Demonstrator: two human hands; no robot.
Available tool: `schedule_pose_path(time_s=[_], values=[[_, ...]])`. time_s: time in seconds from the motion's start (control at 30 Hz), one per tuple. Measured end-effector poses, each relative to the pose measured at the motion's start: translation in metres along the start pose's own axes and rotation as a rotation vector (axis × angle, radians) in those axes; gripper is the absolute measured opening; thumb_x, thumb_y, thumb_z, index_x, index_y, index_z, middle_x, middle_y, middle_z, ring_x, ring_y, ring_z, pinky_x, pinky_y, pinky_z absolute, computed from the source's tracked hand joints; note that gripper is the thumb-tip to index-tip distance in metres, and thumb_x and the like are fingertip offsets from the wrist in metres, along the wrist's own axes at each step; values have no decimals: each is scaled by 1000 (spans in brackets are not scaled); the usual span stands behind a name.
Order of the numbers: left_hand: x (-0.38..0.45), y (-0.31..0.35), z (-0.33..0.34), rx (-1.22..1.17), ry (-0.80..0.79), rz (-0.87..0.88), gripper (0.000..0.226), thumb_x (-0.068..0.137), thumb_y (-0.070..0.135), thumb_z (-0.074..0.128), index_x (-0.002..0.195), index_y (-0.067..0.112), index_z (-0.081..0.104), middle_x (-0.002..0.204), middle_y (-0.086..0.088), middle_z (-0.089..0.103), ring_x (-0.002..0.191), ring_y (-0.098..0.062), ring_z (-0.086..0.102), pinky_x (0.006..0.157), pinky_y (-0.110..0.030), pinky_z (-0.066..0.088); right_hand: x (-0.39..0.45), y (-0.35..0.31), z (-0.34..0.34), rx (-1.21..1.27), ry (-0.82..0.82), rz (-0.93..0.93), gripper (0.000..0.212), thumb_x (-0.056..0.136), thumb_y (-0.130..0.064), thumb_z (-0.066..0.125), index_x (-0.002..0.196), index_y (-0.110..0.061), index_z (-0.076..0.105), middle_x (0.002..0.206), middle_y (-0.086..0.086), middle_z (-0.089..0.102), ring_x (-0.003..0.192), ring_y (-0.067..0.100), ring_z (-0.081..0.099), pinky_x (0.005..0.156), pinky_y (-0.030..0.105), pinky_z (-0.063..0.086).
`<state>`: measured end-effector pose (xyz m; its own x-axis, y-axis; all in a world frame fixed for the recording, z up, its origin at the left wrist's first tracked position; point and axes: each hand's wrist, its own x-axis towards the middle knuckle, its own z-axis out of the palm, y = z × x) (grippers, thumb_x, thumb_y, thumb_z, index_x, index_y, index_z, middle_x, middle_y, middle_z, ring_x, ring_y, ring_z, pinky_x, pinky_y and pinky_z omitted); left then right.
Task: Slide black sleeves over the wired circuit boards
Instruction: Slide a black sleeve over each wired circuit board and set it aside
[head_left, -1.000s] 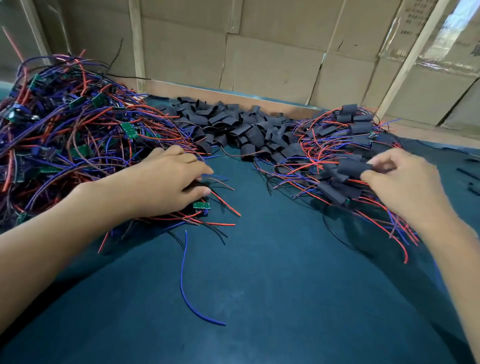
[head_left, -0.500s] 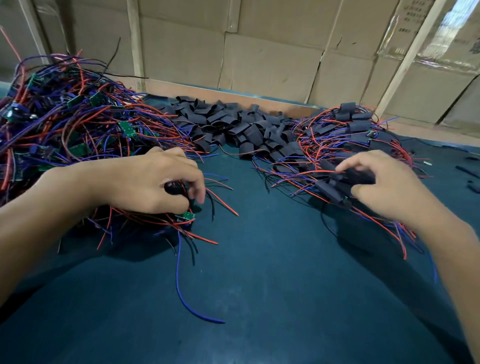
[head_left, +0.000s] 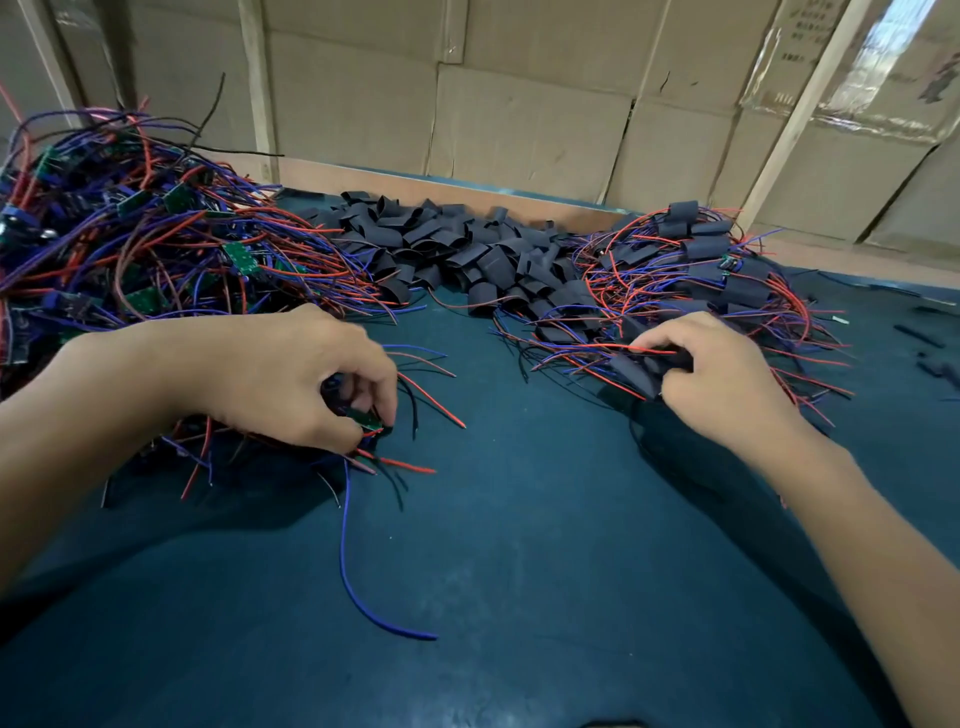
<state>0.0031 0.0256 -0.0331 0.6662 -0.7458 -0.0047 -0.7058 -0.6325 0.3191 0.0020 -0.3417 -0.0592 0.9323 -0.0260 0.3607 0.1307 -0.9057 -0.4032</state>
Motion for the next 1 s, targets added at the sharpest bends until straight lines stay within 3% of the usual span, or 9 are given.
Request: schedule_pose_path(time_s=[0.13, 0.23, 0.33, 0.43, 0.53, 0.7, 0.87, 0.93, 1.0], values=[[2, 3, 1, 42, 47, -3, 30, 72, 33, 68, 101, 40, 71, 84, 16, 65, 82, -6, 63, 78, -33, 53, -1, -1, 5, 131, 73, 55, 45, 81, 10, 55, 109, -20, 74, 112, -3, 59, 106, 15, 54, 84, 17, 31], [4, 5, 3, 106, 260, 68, 38, 76, 22, 72, 113, 31, 70, 86, 14, 60, 77, -9, 58, 75, -31, 50, -3, -7, 7, 116, 188, 23, 45, 82, 7, 56, 115, -19, 72, 119, 1, 58, 117, 24, 54, 92, 20, 33], [4, 9, 5, 96, 432, 118, 47, 79, 23, 67, 126, 27, 63, 91, 11, 57, 82, -12, 57, 80, -27, 47, -10, -23, 7, 141, 307, -118, 42, 84, 5, 58, 115, -20, 72, 117, 0, 63, 114, 23, 58, 93, 17, 37], [7, 14, 11, 68, 519, 156, 53, 83, 20, 68, 134, 28, 57, 98, 11, 56, 88, -13, 58, 88, -20, 45, -22, -47, 8, 282, 346, -337, 24, 91, -4, 64, 109, -14, 74, 104, -4, 70, 101, 9, 65, 92, 17, 46], [10, 18, 18, 4, 532, 159, 59, 85, 14, 68, 138, 32, 51, 106, 16, 54, 94, -9, 60, 90, -10, 41, -35, -70, 15, 421, 231, -431, 14, 93, -14, 69, 105, -12, 75, 97, -2, 73, 92, 7, 67, 89, 19, 48], [17, 28, 27, -18, 543, 278, 46, 93, 17, 65, 138, 22, 53, 105, 14, 58, 94, -10, 62, 89, -22, 50, -52, -89, 32, 566, -48, -401, 31, 84, -31, 77, 112, -19, 73, 94, -15, 72, 83, 3, 69, 83, 19, 51], [20, 32, 33, -25, 584, 278, 41, 96, 26, 66, 135, 20, 56, 104, 13, 62, 93, -2, 62, 83, -30, 55, -48, -86, 32, 653, -130, -360, 15, 84, -21, 82, 98, -22, 76, 89, -6, 74, 78, 9, 65, 79, 29, 53], [20, 30, 31, 14, 619, 273, 33, 97, 26, 67, 128, 15, 63, 101, 9, 64, 90, 6, 58, 83, -26, 53, -46, -83, 28, 685, -115, -338, 13, 82, -21, 82, 92, -22, 74, 86, -3, 73, 76, 14, 65, 76, 27, 52], [19, 27, 26, 82, 646, 282, 23, 97, 23, 65, 117, 11, 71, 99, 6, 67, 88, 0, 60, 83, -27, 52, -43, -79, 21, 693, -75, -322, 12, 81, -22, 80, 89, -23, 71, 88, -3, 68, 79, 12, 63, 74, 21, 48]])
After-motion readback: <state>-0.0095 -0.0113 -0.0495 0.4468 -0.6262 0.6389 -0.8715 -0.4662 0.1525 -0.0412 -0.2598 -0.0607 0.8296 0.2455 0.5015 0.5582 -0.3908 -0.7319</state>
